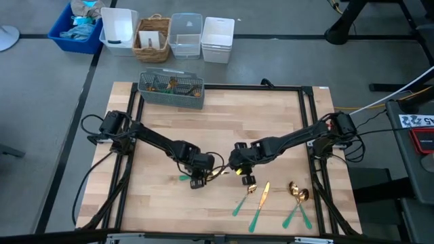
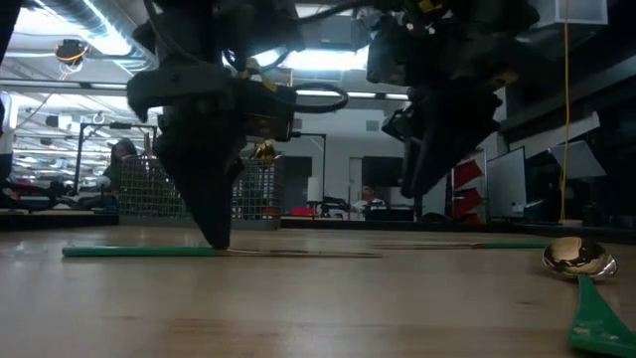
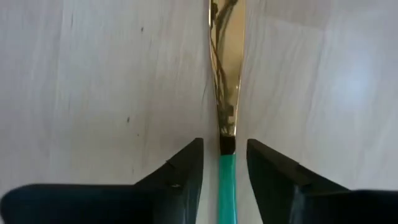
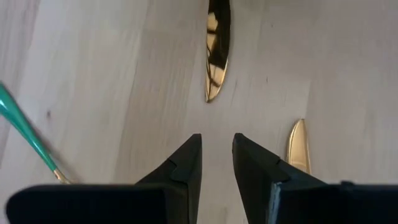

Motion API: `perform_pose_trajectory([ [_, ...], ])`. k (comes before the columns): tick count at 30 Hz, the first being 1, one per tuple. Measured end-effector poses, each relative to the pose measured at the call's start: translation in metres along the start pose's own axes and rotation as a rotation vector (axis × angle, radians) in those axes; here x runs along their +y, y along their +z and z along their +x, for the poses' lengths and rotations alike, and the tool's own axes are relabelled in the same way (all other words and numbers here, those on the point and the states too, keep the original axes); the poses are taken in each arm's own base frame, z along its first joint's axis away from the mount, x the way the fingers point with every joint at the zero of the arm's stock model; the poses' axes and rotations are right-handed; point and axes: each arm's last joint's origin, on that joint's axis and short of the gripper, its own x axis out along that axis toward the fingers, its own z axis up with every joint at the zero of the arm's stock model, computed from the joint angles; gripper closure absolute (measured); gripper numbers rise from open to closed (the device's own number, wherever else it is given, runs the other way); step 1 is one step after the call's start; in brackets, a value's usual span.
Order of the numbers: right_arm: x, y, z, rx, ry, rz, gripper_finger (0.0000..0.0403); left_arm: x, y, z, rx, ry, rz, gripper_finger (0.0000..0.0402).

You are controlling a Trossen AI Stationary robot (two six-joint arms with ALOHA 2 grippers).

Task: Sort silverware
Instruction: Put the green knife into the gray silverware basket

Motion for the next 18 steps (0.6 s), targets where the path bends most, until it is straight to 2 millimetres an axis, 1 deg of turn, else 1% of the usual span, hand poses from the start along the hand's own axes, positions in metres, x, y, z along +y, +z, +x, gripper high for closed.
perform_pose_trajectory([
  [4,0.000,0.000,0.005,-0.001,0.000,0.000,0.0310,-0.006,-0.003,0.006,-0.002,0.041,0.023,0.0282],
  [7,0.000,0.002,0.005,-0.018,0.001,-0.001,0.0310,-0.010,-0.006,0.009,-0.002,0.069,0.058,0.0291],
  [11,0.000,0.006,0.005,-0.062,0.003,-0.003,0.0310,-0.014,-0.008,0.011,-0.020,0.128,0.077,0.0315],
  [18,0.000,0.010,0.005,-0.099,0.005,-0.005,0.0310,-0.015,-0.010,0.011,-0.003,0.124,0.074,0.0365],
])
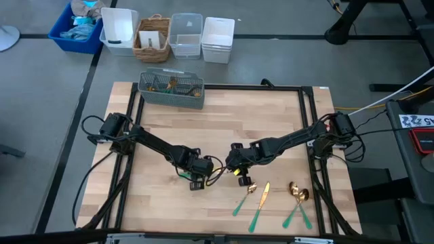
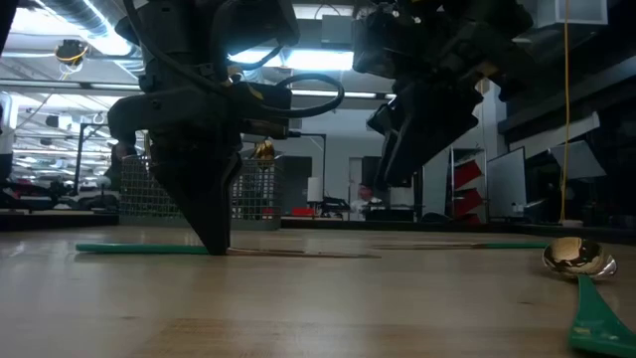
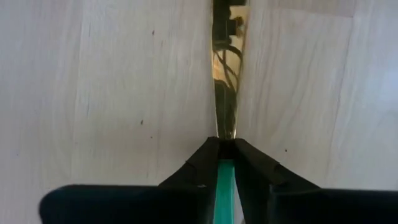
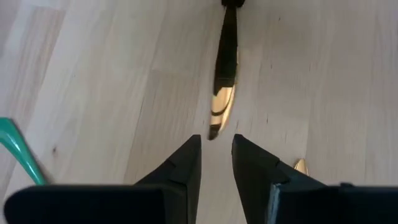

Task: Sort silverware
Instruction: Put the green knife into the gray silverware basket

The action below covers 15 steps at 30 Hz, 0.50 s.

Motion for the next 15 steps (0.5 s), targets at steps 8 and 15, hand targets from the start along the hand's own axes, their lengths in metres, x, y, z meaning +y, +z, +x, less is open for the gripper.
perform_pose_trajectory([
  [8,-0.0001,-0.0002,0.0000,0.002,0.000,0.000,0.0310,0.0005,-0.0014,0.0006,0.014,0.001,-0.041,0.0374],
  [15,-0.0001,-0.0004,0.0001,0.004,0.000,0.000,0.0310,0.0027,-0.0007,0.0012,0.020,-0.007,-0.063,0.0370],
])
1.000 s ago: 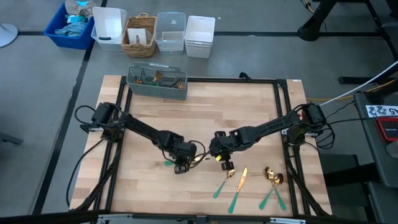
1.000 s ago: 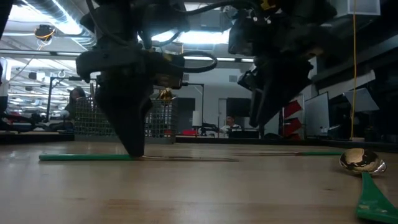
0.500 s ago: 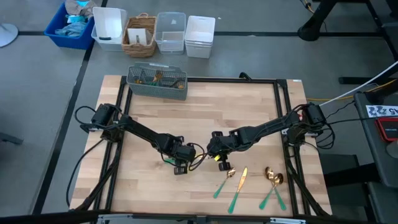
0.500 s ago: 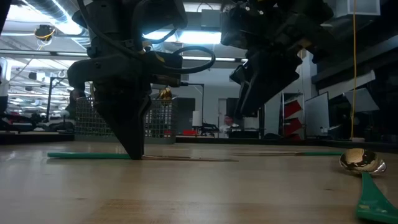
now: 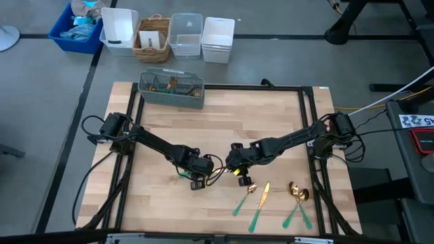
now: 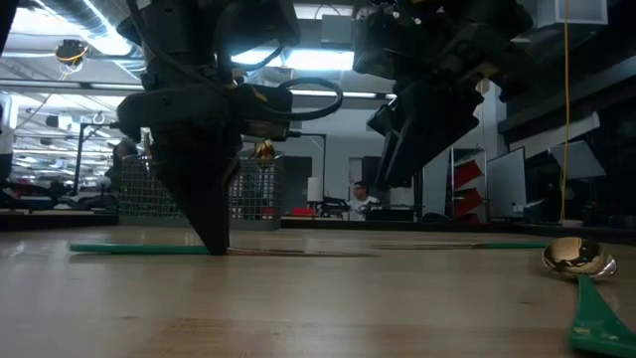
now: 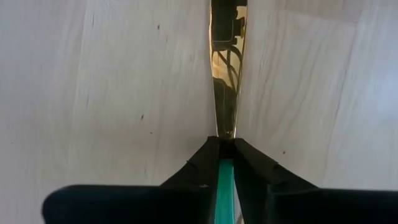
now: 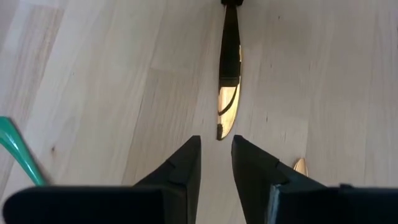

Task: Sort silverware
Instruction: Put the green knife into the gray silverware basket

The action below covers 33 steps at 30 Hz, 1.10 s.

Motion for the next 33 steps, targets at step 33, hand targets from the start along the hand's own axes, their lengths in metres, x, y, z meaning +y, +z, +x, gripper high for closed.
perform_pose_trajectory([
  [33,0.007,-0.008,-0.003,0.081,0.034,-0.091,0.0310,0.033,0.013,-0.006,0.067,-0.191,-0.086,0.0381],
])
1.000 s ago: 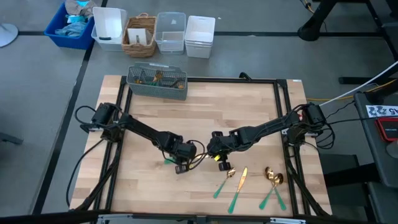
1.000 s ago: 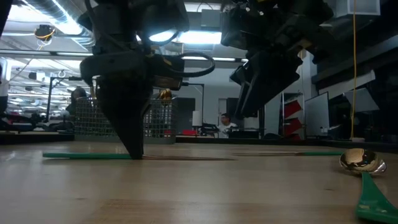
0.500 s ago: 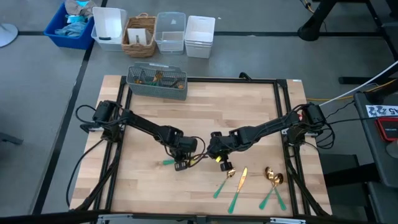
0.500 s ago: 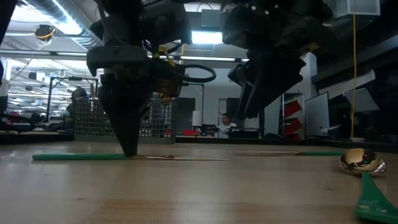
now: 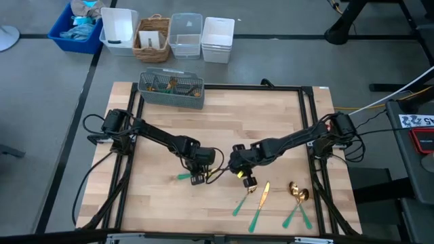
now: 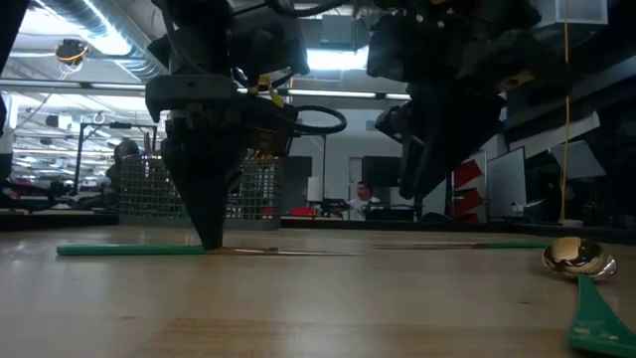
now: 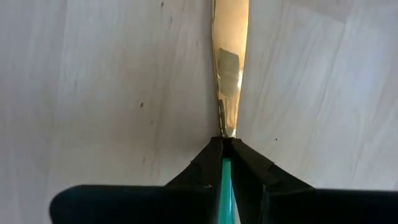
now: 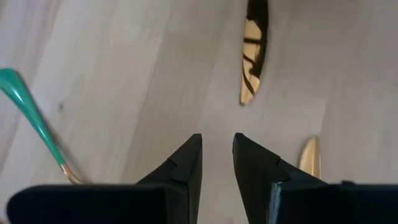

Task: Sort silverware
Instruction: Put the green knife into the gray silverware basket

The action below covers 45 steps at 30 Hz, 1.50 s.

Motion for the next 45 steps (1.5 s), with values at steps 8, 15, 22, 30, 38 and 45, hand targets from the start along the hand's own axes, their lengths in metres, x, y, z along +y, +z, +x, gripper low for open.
perform_pose_trajectory([
  [8,0.000,-0.010,-0.005,0.103,-0.034,0.008,0.0310,-0.001,-0.010,-0.002,0.088,0.036,-0.009,0.0381],
  [15,-0.003,-0.010,-0.007,0.106,-0.124,0.006,0.0310,-0.004,-0.013,-0.001,0.101,0.046,-0.009,0.0381],
  [22,0.003,0.002,0.001,-0.015,-0.075,-0.050,0.0310,-0.013,-0.010,0.001,0.040,0.013,0.019,0.0381],
  [30,0.012,0.006,0.017,-0.058,-0.039,-0.040,0.0310,-0.018,-0.006,0.002,-0.023,0.009,0.007,0.0386],
  [38,0.009,0.001,0.048,-0.032,-0.049,0.027,0.0310,-0.026,-0.008,0.004,-0.068,0.053,0.013,0.0397],
  [45,0.009,0.004,0.051,-0.062,-0.049,0.025,0.0310,-0.028,-0.009,0.004,-0.064,0.054,0.027,0.0397],
])
